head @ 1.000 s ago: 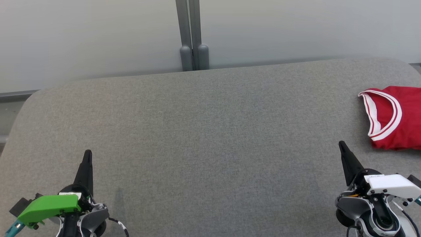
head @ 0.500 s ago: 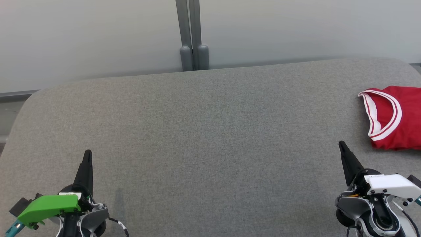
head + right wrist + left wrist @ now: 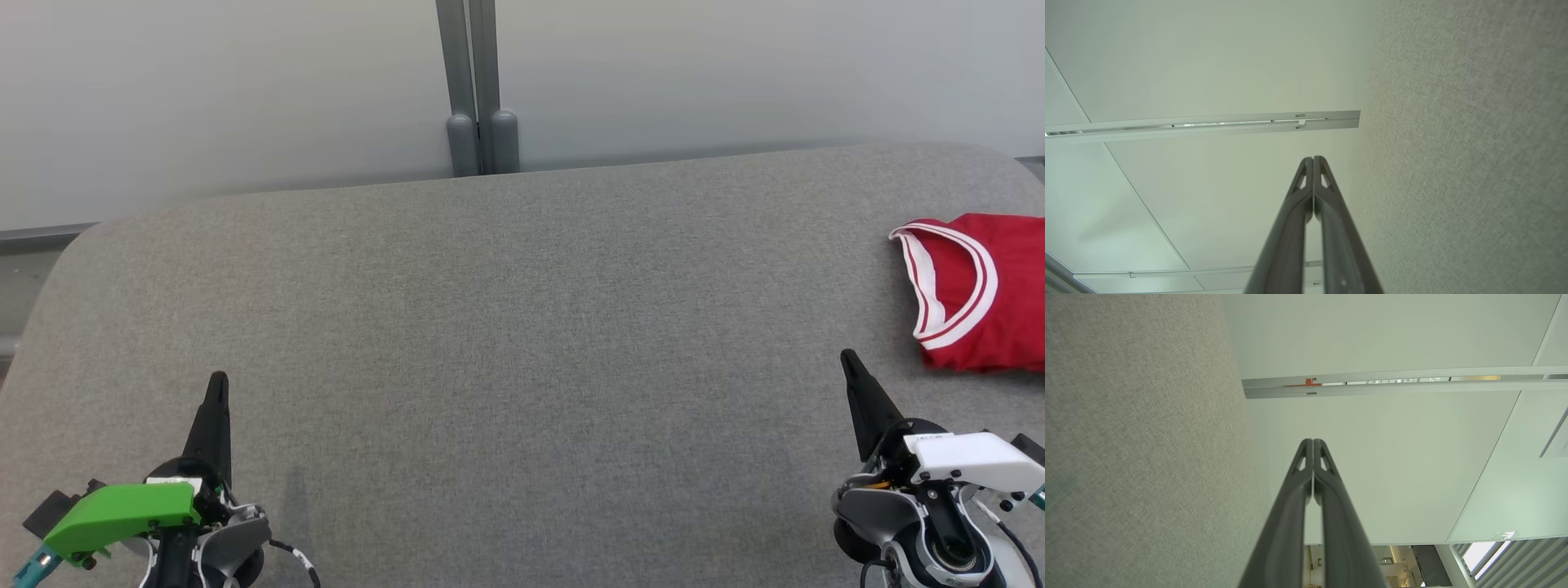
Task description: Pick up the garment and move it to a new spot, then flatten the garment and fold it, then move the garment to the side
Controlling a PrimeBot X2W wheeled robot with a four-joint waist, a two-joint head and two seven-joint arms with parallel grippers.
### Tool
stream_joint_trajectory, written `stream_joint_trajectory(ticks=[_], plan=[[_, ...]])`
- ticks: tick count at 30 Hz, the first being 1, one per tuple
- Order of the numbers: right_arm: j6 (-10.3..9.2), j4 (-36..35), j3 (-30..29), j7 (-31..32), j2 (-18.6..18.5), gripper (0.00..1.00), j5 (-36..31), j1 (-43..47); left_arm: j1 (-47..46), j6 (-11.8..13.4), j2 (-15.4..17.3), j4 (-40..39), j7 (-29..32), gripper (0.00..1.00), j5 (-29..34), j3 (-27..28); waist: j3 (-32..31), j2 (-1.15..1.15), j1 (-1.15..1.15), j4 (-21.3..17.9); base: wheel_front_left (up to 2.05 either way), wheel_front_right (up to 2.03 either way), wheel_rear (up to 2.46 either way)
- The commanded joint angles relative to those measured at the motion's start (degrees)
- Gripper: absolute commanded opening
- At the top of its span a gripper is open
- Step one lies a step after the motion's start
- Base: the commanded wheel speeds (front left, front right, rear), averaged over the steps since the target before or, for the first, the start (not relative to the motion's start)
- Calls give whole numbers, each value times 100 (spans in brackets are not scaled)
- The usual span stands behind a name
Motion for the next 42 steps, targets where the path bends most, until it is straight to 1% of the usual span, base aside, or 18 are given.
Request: stream_joint_trajectory(ticks=[1, 42], plan=[[4, 9, -6, 17, -6, 0, 41, -29, -71, -32, 41, -10, 22, 0, -3, 15, 0, 0, 0, 0, 0, 0, 0], [4, 9, -6, 17, -6, 0, 41, -29, -71, -32, 41, -10, 21, 0, -3, 15, 0, 0, 0, 0, 0, 0, 0]])
